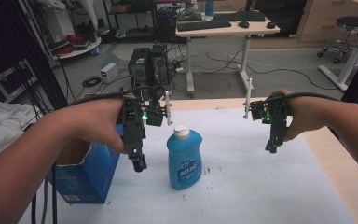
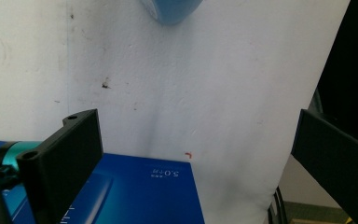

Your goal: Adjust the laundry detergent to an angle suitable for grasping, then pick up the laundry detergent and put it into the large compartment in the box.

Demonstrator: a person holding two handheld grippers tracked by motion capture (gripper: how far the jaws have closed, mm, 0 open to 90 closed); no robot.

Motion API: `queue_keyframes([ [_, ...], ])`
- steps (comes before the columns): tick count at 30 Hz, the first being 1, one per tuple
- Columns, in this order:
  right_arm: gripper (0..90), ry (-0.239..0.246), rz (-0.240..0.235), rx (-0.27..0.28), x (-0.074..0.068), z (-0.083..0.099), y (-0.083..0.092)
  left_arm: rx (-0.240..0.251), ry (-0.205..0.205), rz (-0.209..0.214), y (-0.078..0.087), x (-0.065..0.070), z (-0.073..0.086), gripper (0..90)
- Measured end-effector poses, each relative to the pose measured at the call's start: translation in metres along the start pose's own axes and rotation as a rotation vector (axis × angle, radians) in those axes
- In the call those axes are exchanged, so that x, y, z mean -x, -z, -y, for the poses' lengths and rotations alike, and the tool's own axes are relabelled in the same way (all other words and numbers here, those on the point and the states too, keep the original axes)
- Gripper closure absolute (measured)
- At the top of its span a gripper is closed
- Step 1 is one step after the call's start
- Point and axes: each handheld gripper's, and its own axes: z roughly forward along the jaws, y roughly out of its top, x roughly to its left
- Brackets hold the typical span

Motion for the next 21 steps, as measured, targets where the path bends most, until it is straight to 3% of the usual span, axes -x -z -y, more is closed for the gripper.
queue_keyframes([
  [21, 0.8, 0.001, -0.001, 0.007, -0.0003, -0.0055, -0.0005, 0.008, 0.000, 0.015, 0.0008, 0.0023, 0.0009, 1.8],
])
